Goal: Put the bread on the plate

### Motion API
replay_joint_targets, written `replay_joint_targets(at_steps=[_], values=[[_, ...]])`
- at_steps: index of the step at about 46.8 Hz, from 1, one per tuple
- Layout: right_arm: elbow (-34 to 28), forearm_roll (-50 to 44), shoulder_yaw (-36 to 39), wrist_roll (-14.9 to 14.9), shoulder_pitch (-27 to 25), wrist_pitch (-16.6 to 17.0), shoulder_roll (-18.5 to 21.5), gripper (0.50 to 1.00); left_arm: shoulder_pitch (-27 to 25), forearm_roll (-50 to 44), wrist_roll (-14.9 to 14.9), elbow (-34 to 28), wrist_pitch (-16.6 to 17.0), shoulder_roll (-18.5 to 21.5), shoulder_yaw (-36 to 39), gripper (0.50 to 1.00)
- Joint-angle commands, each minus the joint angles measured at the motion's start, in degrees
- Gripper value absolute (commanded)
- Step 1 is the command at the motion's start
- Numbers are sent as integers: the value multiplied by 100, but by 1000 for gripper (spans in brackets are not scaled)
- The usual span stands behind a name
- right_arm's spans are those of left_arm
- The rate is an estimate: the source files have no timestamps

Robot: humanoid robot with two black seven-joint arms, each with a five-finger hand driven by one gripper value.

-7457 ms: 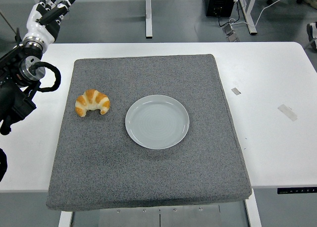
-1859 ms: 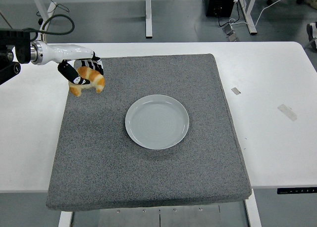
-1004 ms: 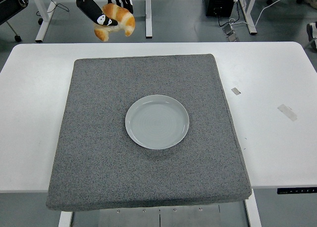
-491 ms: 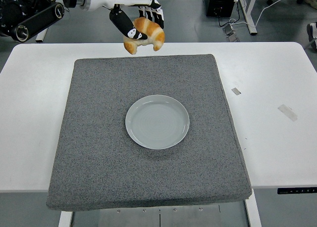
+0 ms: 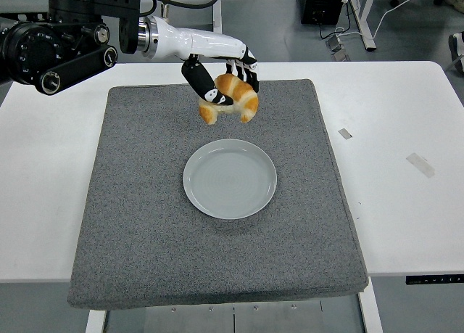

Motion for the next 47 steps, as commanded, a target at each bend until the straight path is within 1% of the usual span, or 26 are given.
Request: replay_joint_targets(at_steps=[1, 12, 22, 26, 31, 34, 41, 47], values=[[0, 0, 0, 0, -9, 4, 0, 1000, 54, 17, 0, -133, 41, -44, 16, 530], [0, 0, 0, 0, 0, -4, 0, 1000, 177, 70, 0, -423, 86, -79, 60, 530], [0, 0, 0, 0, 0, 4, 0, 1000, 414, 491, 0, -467, 94, -96, 69, 530], [0, 0, 0, 0, 0, 4, 0, 1000, 546, 658, 0, -441, 121, -184, 86, 530], [0, 0, 0, 0, 0, -4, 0, 1000, 660, 738, 0, -388, 252, -220, 95, 530], [0, 0, 0, 0, 0, -5, 0, 1000, 721, 790, 0, -344, 261, -228, 95, 530], [0, 0, 0, 0, 0, -4, 0, 1000, 818, 843, 0, -98, 270, -422, 95, 530], [0, 0, 0, 0, 0, 4, 0, 1000, 897, 949, 0, -19, 384, -448, 95, 530]])
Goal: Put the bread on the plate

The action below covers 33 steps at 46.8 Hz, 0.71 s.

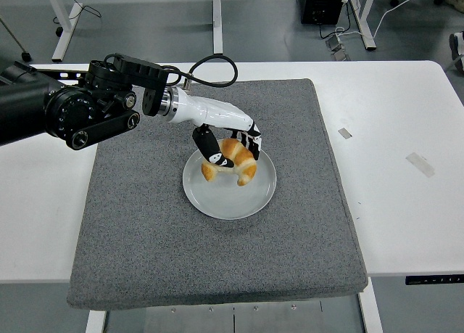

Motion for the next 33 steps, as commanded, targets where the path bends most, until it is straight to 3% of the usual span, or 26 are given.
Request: replay_joint_targets(at_steps=[1, 33], values=[[0, 0, 0, 0, 1, -5, 0, 1000, 30, 40, 0, 42, 59, -46, 0, 530], [0, 0, 0, 0, 1, 3, 0, 1000, 329, 110, 0, 420, 261, -310, 228, 533]])
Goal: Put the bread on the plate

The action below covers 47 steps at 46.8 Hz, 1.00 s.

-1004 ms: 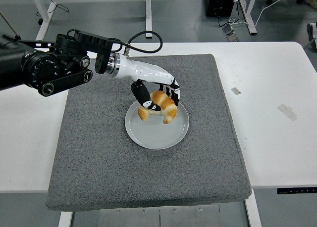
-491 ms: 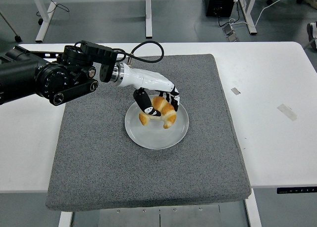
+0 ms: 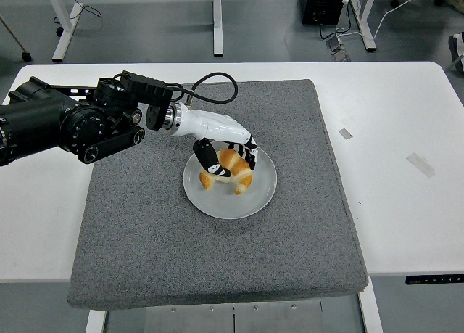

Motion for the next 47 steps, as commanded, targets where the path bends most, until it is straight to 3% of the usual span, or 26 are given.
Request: replay_joint_targets(at_steps=[1, 13, 32, 47], values=[[0, 0, 0, 0, 1, -3, 0, 1000, 20, -1, 0, 19, -1, 0, 0, 533], [0, 0, 0, 0, 1, -3, 0, 1000, 55, -1, 0, 37, 78, -9, 0, 560], [0, 0, 0, 0, 1, -3, 0, 1000, 81, -9, 0, 37, 333, -9, 0, 733], [0, 0, 0, 0, 1, 5, 0, 1000, 81, -53, 0, 37, 342, -9, 0, 796]])
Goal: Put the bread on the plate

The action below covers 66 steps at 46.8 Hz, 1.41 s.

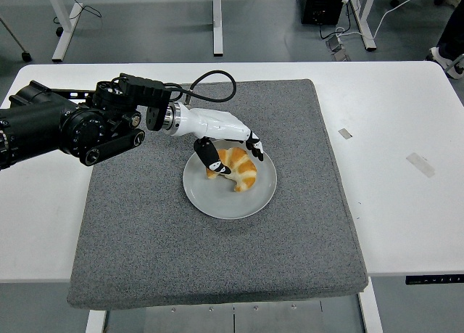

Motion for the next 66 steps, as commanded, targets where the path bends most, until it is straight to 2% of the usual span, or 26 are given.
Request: replay_joint_targets(at_steps=[1, 7, 17, 22, 31, 37, 48, 58, 66], values=[[0, 0, 0, 0, 1, 3, 0, 1000, 0, -21, 0, 0, 8, 0, -9, 799], [0, 0, 0, 0, 1, 3, 0, 1000, 0, -65, 0, 0, 8, 0, -9, 830], [0, 0, 0, 0, 1, -6, 0, 1000, -61, -250, 0, 0, 140, 26, -80, 936], [0, 0, 0, 0, 1, -6, 0, 1000, -105, -610, 0, 0, 140, 62, -97, 964], [0, 0, 0, 0, 1, -6, 0, 1000, -290, -1409, 0, 0, 140, 167, -141, 975], [0, 0, 0, 0, 1, -6, 0, 1000, -360, -1928, 0, 52, 140, 378, -211, 980], [0, 0, 0, 0, 1, 3, 0, 1000, -141, -3132, 0, 606, 131, 405, -774, 981], [0, 0, 0, 0, 1, 3, 0, 1000, 9, -4081, 0, 1414, 123, 317, -1064, 981], [0, 0, 0, 0, 1, 3, 0, 1000, 132, -4635, 0, 1512, 88, 317, -1520, 981]])
